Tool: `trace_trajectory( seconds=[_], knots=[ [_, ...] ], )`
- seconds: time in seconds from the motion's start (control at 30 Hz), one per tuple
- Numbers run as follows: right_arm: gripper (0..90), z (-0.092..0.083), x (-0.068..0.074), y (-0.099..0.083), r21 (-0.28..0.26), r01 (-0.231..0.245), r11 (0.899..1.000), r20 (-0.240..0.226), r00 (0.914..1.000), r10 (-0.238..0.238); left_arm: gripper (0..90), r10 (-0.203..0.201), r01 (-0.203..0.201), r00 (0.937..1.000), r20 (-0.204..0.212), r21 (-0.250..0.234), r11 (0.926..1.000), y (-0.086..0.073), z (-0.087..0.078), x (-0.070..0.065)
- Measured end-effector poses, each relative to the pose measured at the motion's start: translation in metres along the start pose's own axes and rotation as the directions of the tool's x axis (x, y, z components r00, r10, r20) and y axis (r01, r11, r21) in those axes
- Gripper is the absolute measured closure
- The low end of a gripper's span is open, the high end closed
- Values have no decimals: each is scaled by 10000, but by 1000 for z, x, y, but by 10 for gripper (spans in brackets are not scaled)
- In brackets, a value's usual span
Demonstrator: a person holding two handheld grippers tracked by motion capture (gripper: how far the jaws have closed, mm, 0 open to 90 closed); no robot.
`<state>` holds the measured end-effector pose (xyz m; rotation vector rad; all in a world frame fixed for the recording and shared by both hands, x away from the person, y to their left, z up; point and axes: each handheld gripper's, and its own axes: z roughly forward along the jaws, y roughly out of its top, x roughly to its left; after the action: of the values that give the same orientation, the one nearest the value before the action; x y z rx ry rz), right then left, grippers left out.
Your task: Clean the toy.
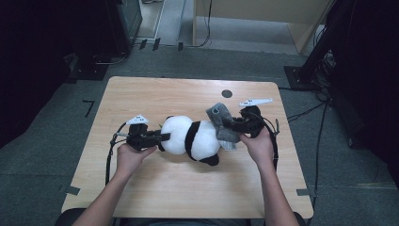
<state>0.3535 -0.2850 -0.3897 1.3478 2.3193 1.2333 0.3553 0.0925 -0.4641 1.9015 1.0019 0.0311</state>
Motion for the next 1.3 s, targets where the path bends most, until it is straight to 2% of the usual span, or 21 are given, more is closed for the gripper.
trace_trajectory(
  seconds=[0.13,0.3,0.5,0.63,0.73,0.8,0.87,0.97,1.03,1.17,1.3],
  knots=[
    [753,-8,28,15,-333,677,9972,-265,9973,-686,629,-21,20,10000,-50,-95,10000,0,0,-2],
    [752,3,63,27,-377,1470,9884,-775,9857,-1495,629,-67,65,9999,-102,-215,9997,-1,-2,-4],
    [752,34,98,37,-372,2260,9734,-1380,9636,-2290,627,-62,55,9997,-236,-321,9995,-3,-2,-7],
    [751,64,115,36,175,2646,9642,-1640,9520,-2583,627,-36,25,9996,-296,-355,9994,-4,-4,-9],
    [744,85,118,29,792,2809,9565,-1523,9516,-2669,626,-17,4,9993,-370,-351,9994,-5,-4,-10],
    [741,94,117,24,1015,3026,9477,-1239,9491,-2897,626,71,-85,9987,-500,-281,9996,-5,-4,-10],
    [743,95,114,22,919,2923,9519,-1230,9520,-2804,627,49,-62,9989,-466,-282,9996,-5,-4,-10],
    [745,92,110,21,998,3010,9484,-1014,9513,-2912,629,94,-104,9986,-515,-185,9998,-5,-3,-10],
    [745,88,105,19,1011,2902,9516,-930,9551,-2814,634,122,-127,9987,-487,-113,9999,-5,-3,-8],
    [745,77,90,15,925,2370,9671,-878,9694,-2291,636,223,-226,9987,-454,-67,9997,-4,-4,-9],
    [746,64,77,11,774,1996,9768,-828,9776,-1933,636,178,-180,9991,-379,-37,9998,-5,-4,-8]
  ],
)
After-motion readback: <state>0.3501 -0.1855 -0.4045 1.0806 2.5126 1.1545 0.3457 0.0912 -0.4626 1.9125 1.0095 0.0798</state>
